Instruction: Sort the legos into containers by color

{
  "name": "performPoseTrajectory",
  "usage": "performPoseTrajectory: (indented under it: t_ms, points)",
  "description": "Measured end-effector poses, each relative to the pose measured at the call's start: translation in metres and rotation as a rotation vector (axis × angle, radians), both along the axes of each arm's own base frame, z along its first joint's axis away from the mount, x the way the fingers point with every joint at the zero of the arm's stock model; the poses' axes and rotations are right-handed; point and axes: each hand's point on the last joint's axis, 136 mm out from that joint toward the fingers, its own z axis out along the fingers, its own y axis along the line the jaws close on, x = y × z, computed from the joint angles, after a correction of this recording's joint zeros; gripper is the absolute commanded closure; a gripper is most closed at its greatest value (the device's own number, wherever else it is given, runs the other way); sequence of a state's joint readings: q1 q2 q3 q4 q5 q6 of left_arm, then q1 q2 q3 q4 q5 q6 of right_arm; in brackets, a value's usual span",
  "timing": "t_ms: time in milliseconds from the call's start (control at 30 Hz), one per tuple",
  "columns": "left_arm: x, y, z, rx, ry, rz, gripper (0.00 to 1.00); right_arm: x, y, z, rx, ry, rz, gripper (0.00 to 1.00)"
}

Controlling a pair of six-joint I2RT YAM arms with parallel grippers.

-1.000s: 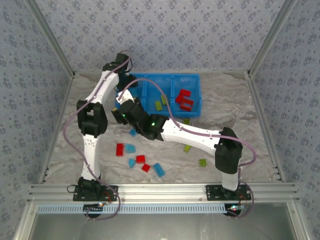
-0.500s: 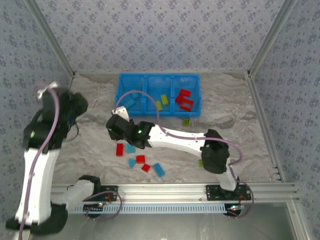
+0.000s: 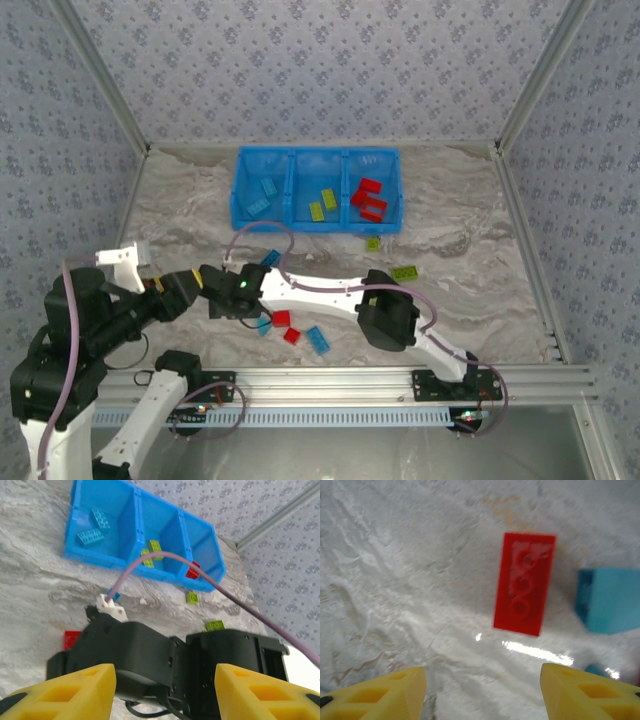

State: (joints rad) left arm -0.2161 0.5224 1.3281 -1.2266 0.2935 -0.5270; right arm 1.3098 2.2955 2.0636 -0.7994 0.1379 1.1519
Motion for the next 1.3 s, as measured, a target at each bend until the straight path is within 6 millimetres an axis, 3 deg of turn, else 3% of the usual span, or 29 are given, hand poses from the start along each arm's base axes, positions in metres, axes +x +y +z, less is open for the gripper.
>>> performPoseTrajectory:
  t_ms: [100,367,533,700,867,1033,1167,1300]
  points:
    - [-0.011,-0.002,-0.004,-0.013,0.009,-0.026,0.45,-0.005,0.01,-0.003,0.013,0.031,-0.031,0.36]
    - [-0.021,-0.002,0.002,-0.008,-0.004,-0.041,0.44,0.011,-0.003,-0.047,-0.083,0.081,-0.13,0.32]
    - [-0.022,-0.002,0.003,-0.008,-0.009,-0.041,0.44,0.018,-0.008,-0.062,-0.113,0.094,-0.167,0.34]
    - [-0.024,-0.001,0.01,-0.012,-0.029,-0.041,0.44,0.026,-0.008,-0.059,-0.109,0.083,-0.189,0.43]
    - [-0.025,-0.001,0.012,-0.014,-0.035,-0.04,0.44,0.036,-0.01,-0.065,-0.127,0.069,-0.197,0.65]
    - [-0.025,0.0,0.014,-0.014,-0.041,-0.038,0.44,0.038,-0.004,-0.061,-0.116,0.044,-0.16,0.78]
    - [-0.03,0.001,0.017,-0.015,-0.045,-0.038,0.44,0.038,0.001,-0.055,-0.119,-0.026,-0.101,0.79]
    - [-0.034,0.001,0.015,-0.012,-0.03,-0.039,0.44,0.026,0.011,-0.029,-0.099,-0.128,-0.035,0.79]
